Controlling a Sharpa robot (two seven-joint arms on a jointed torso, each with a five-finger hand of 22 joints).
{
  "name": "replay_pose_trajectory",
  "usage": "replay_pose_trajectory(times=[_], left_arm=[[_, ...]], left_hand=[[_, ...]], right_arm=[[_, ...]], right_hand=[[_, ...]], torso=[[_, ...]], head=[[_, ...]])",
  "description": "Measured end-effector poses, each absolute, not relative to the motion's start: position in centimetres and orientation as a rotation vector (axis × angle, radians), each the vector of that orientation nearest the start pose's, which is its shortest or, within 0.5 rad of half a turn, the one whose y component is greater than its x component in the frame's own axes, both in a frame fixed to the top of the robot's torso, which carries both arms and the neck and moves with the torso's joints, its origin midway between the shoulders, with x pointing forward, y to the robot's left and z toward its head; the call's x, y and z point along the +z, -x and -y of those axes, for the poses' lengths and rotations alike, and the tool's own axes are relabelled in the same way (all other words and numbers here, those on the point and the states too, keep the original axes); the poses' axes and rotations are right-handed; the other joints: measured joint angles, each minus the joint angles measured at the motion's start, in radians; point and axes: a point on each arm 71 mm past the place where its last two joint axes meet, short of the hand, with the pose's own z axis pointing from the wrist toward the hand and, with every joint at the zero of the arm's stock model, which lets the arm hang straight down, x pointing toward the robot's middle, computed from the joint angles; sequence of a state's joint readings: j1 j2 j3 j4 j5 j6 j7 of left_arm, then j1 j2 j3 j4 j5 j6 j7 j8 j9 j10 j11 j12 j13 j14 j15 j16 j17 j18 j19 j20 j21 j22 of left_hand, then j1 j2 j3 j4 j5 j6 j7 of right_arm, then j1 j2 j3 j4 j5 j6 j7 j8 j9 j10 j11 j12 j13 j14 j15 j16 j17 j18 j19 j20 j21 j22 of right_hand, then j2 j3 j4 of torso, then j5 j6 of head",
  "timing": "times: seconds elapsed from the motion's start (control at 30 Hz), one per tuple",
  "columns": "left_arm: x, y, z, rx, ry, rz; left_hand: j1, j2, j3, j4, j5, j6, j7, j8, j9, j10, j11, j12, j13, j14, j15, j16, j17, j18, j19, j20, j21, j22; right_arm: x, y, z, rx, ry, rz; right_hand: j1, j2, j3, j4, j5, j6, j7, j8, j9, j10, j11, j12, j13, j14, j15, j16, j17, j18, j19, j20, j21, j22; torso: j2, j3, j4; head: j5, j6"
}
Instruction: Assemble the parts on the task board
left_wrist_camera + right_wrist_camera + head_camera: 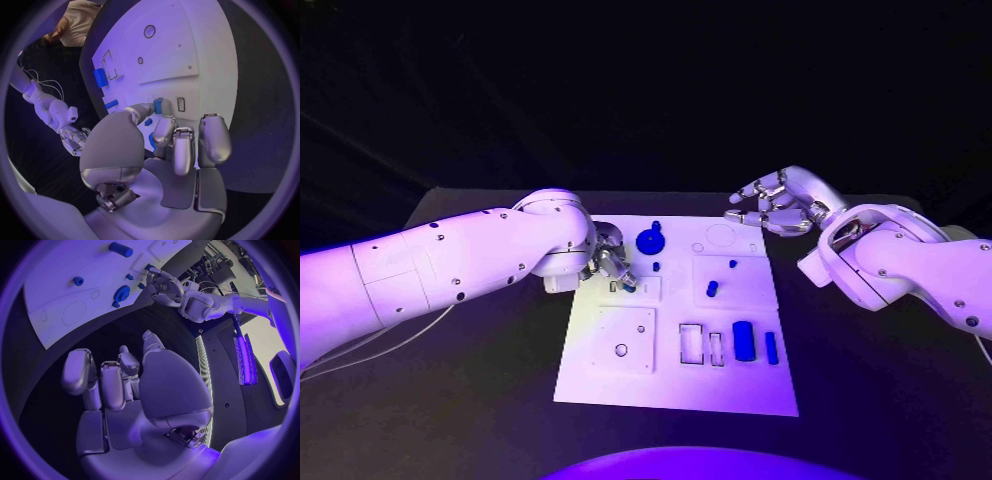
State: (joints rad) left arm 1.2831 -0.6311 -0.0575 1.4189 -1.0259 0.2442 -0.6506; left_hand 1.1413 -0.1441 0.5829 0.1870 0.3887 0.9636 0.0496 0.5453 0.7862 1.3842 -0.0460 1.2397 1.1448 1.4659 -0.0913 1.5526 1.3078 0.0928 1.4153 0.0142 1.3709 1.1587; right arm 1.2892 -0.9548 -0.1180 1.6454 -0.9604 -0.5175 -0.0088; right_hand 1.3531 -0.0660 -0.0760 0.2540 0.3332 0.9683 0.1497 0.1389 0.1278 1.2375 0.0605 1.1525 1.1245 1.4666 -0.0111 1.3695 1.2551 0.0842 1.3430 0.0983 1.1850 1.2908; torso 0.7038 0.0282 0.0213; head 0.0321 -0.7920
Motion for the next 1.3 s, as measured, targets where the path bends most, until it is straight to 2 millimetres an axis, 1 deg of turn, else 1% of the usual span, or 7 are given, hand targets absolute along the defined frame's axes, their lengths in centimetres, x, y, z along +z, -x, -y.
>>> replay_pose_trajectory(times=[0.13,0.3,0.53,0.7,0.87,1.07,1.3], left_arm=[[-20.53,-49.72,-14.25,-0.349,0.073,-2.419],[-20.58,-49.77,-14.18,-0.346,0.074,-2.419],[-20.62,-49.8,-14.17,-0.344,0.075,-2.42],[-20.68,-49.83,-14.23,-0.341,0.077,-2.421],[-20.7,-49.85,-14.25,-0.34,0.078,-2.421],[-20.69,-49.87,-14.25,-0.34,0.08,-2.419],[-20.7,-49.88,-14.35,-0.339,0.083,-2.418]], left_hand=[[-0.032,0.005,0.003,-0.01,-0.008,0.007,-0.007,0.008,0.013,0.006,-0.006,0.007,0.006,0.0,-0.007,0.0,0.0,0.0,0.004,-0.004,0.0,0.002],[-0.058,0.01,0.007,-0.058,-0.009,0.009,-0.009,0.01,0.02,0.007,-0.007,0.011,0.01,0.0,-0.007,0.0,0.0,0.0,0.004,-0.004,0.0,0.002],[-0.071,0.018,-0.016,-0.076,-0.009,0.014,-0.011,0.009,0.026,0.008,-0.007,0.015,0.014,0.0,-0.014,0.0,0.0,0.0,0.007,-0.007,0.0,0.003],[-0.08,0.021,-0.063,-0.048,-0.009,0.041,-0.037,0.006,0.026,0.012,-0.012,0.019,0.016,-0.002,-0.016,0.0,0.0,0.0,0.007,-0.007,0.0,0.005],[-0.112,0.029,-0.115,-0.013,-0.013,0.05,-0.046,0.002,0.026,0.013,-0.013,0.019,0.02,-0.002,-0.016,0.0,0.0,0.0,0.007,-0.007,0.0,0.006],[-0.13,0.029,-0.204,0.032,-0.015,0.055,-0.045,-0.002,0.028,0.013,-0.013,0.023,0.025,-0.002,-0.016,0.0,0.0,0.0,0.009,-0.009,0.0,0.008],[-0.13,0.029,-0.252,0.042,-0.015,0.055,-0.045,-0.006,0.03,0.013,-0.013,0.023,0.025,-0.002,-0.016,0.0,0.0,0.0,0.011,-0.011,0.0,0.011]], right_arm=[[-15.53,-47.06,22.89,0.878,-0.312,-1.573],[-15.53,-47.05,22.91,0.878,-0.313,-1.574],[-15.55,-47.05,22.92,0.878,-0.313,-1.574],[-15.58,-47.05,22.93,0.877,-0.313,-1.575],[-15.61,-47.04,22.94,0.877,-0.313,-1.576],[-15.63,-47.03,22.99,0.876,-0.314,-1.576],[-15.65,-47.02,23.02,0.876,-0.315,-1.576]], right_hand=[[0.0,0.0,0.0,0.0,0.0,0.0,0.0,0.0,0.0,0.0,0.0,0.0,0.0,0.0,0.0,0.0,0.0,0.0,0.0,0.0,0.0,0.0],[0.0,0.0,0.0,0.0,0.0,0.0,0.0,0.0,0.0,0.0,0.0,0.0,0.0,0.0,0.0,0.0,0.0,0.0,0.0,0.0,0.0,0.0],[0.0,0.0,0.0,0.0,0.0,0.0,0.0,0.0,0.0,0.0,0.0,0.0,0.0,0.0,0.0,0.0,0.0,0.0,0.0,0.0,0.0,0.0],[0.0,0.0,0.0,0.0,0.0,0.0,0.0,0.0,-0.001,0.0,0.0,0.0,-0.002,0.0,0.0,0.0,-0.002,0.0,0.0,0.0,-0.004,-0.001],[0.0,0.0,0.0,0.0,0.0,0.0,0.0,0.001,-0.001,0.0,0.0,0.0,-0.002,0.0,0.0,0.0,-0.002,0.0,0.0,0.0,-0.004,-0.001],[0.0,0.0,0.0,0.0,0.0,0.0,0.0,0.004,-0.001,0.0,0.0,0.0,-0.003,0.0,0.0,0.0,-0.003,0.0,-0.002,-0.002,-0.004,-0.002],[0.0,0.0,0.0,0.0,0.0,0.0,0.0,0.004,-0.001,0.0,0.0,0.0,-0.003,0.0,0.0,0.0,-0.003,0.0,-0.004,-0.004,-0.004,-0.002]], torso=[[0.0,0.0,-0.0004],[0.0,-0.0002,-0.0008],[0.0,-0.0001,-0.0006],[0.0,0.0,-0.0004],[0.0,-0.0001,-0.0003],[0.0,-0.0001,-0.0003],[0.0,-0.0002,0.0001]], head=[[-0.001,0.0],[-0.002,-0.001],[-0.004,-0.002],[-0.005,-0.002],[-0.005,0.0],[-0.007,0.0],[-0.007,0.0]])
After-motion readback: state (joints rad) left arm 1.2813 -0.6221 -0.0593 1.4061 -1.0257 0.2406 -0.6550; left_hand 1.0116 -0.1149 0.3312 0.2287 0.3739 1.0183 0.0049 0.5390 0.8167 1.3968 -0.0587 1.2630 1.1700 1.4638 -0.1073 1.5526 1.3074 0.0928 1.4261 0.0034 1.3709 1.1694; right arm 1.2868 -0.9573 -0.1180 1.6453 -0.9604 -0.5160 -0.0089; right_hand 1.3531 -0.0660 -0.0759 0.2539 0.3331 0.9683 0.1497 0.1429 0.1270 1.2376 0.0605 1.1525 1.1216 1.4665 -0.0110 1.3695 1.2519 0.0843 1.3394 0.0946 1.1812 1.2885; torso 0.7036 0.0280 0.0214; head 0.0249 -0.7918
